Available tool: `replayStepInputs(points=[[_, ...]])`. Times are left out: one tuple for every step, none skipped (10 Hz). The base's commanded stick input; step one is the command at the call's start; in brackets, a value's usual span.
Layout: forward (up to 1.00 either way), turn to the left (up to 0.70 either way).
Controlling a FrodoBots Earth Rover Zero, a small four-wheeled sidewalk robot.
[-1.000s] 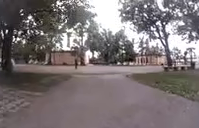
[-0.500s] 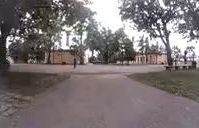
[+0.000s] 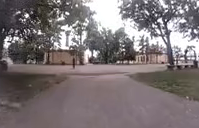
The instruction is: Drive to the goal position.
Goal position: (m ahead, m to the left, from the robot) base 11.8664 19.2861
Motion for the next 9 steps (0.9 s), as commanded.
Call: replayStepInputs(points=[[0.60, 0.00], [0.60, 0.00], [0.60, 0.00], [0.60, 0.00], [0.60, 0.00], [0.60, 0.00], [0.60, 0.00], [0.60, 0.00], [0.60, 0.00]])
